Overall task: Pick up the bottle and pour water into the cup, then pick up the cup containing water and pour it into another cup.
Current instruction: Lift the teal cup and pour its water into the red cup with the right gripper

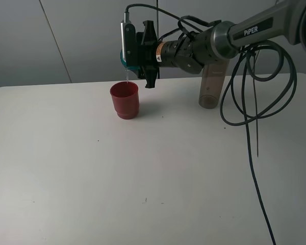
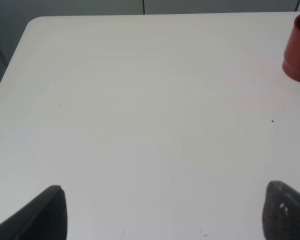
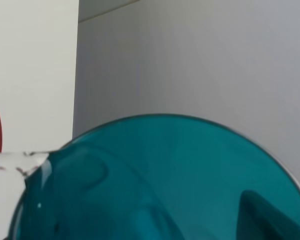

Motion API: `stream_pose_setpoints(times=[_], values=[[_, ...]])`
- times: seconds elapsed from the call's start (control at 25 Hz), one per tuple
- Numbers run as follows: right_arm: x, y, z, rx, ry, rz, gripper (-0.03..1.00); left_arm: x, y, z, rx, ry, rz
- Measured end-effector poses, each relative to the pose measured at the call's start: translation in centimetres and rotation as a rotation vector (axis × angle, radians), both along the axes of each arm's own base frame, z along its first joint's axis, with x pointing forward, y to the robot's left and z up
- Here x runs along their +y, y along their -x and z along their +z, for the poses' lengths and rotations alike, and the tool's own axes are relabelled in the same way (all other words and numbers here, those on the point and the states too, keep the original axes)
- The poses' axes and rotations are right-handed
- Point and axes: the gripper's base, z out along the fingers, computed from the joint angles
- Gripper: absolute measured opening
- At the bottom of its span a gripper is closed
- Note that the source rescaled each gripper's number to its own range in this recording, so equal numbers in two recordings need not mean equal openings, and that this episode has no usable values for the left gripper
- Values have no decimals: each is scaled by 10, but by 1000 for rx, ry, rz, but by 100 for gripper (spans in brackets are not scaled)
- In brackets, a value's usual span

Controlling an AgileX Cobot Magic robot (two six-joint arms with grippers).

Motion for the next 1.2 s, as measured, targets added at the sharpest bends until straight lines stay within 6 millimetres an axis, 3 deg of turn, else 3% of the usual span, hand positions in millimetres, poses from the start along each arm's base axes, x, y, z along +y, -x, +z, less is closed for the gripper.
stream_pose_setpoints(times=[1.2], values=[[4, -3, 10, -200, 147, 115, 8, 0, 0, 0, 0, 0, 0]])
